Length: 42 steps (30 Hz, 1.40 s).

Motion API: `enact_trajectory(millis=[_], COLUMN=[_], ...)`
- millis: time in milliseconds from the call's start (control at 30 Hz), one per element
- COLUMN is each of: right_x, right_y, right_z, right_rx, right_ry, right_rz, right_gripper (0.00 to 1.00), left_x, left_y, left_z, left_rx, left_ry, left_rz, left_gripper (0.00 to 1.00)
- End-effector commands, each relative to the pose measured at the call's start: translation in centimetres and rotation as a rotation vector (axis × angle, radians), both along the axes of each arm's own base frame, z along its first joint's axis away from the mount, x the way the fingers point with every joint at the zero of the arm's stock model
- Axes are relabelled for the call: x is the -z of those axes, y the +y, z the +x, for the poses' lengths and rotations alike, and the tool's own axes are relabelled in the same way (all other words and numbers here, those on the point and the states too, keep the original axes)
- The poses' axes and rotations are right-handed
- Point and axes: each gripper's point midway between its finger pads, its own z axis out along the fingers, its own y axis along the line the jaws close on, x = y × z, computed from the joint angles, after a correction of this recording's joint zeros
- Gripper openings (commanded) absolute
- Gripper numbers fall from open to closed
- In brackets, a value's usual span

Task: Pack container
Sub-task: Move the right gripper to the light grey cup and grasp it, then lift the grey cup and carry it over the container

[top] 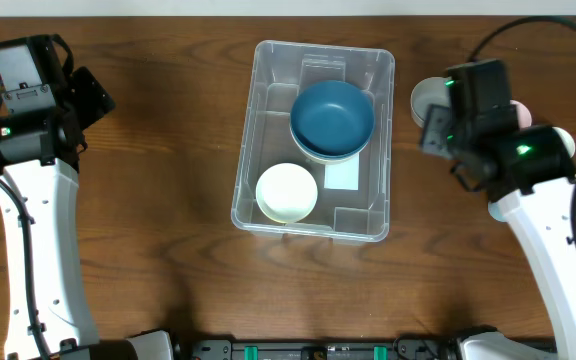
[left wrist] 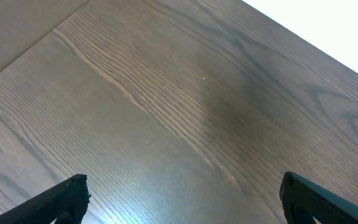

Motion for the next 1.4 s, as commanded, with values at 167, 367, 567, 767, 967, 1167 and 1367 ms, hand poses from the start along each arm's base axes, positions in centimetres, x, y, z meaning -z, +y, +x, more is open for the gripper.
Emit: enact_trajectory(millis=[167,367,567,767,967,1167,1367], right_x=[3.7,7.2,11.2,15.3,18.6,20.6,22.3], right_y=[-5.0,-6.3,-6.2,-6.2,-6.2,-6.3,-6.3], right_z=[2.2,4.8,7.6,9.1,9.8,10.0,10.6], right_rx=[0.238,0.317,0.339,0.372,0.392,0.411,0.412], right_ry=[-0.005,-0.007,0.012,0.053,0.091,0.115,0.121], right_rz=[0.085,0.160,0.202,0.213,0.215,0.219,0.218], right_gripper=[0.65,0.68,0.70,0.69,0.69,0.68,0.66], left_x=[-1.0,-1.0,-1.0,-1.0,-1.0,-1.0,-1.0], left_y=[0.4,0.4,0.4,0.4,0.4,0.4,0.4], left_z=[-0.2,-0.2,-0.2,-0.2,-0.2,-0.2,-0.2], left_rx=[-0.008,-0.008,-0.008,-0.008,-0.008,-0.008,-0.008], left_ry=[-0.016,-0.016,-0.016,-0.016,-0.016,-0.016,-0.016], left_rz=[0.022,0.022,0.022,0.022,0.022,0.022,0.022], left_gripper=[0.98,0.98,0.98,0.98,0.98,0.98,0.98])
